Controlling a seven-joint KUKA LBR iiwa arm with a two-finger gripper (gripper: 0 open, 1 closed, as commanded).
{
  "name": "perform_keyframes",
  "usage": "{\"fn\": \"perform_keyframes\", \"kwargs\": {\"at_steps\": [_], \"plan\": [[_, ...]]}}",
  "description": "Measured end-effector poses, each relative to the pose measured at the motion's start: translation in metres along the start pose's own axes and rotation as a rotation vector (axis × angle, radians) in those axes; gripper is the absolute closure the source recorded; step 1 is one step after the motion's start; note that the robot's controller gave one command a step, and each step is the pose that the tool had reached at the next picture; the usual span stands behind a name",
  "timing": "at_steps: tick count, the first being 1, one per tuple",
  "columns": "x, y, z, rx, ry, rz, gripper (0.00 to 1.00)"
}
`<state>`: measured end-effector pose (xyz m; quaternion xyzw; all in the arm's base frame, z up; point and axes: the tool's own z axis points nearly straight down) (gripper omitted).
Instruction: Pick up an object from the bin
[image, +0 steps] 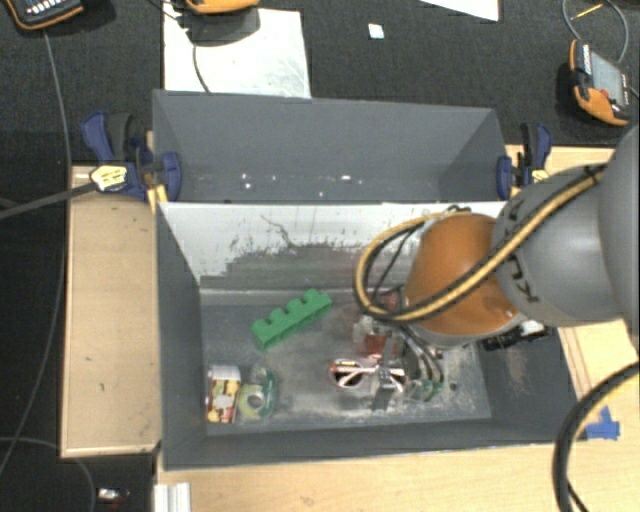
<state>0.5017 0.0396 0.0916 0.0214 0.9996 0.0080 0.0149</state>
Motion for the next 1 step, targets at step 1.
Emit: {"fn": "perform_keyframes", "kwargs": {"at_steps": [1], "plan": [[0.0000, -0.0001, 0.0000, 0.000, 0.000, 0.002, 1.00]]}}
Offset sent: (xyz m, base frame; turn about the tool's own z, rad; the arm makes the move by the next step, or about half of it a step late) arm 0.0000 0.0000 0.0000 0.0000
